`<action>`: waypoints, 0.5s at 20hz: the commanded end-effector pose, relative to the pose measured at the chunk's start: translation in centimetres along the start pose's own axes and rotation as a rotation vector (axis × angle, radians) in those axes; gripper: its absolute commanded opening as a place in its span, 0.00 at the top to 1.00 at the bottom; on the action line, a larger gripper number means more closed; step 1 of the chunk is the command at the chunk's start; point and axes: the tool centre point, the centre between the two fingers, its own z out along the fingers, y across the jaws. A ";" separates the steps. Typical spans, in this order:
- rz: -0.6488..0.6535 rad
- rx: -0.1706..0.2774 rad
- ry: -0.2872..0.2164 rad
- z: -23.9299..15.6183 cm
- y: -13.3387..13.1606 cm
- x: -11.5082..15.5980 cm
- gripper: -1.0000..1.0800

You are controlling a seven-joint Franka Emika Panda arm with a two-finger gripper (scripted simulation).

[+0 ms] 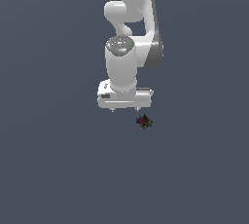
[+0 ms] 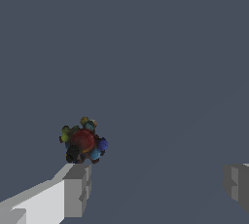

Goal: Pick up the object and move it to a goal position.

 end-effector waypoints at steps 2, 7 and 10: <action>-0.033 -0.004 -0.002 0.5 -0.5 -0.1 0.04; -0.134 -0.016 -0.007 2.0 -2.0 -0.3 0.04; -0.224 -0.025 -0.011 3.3 -3.3 -0.5 0.04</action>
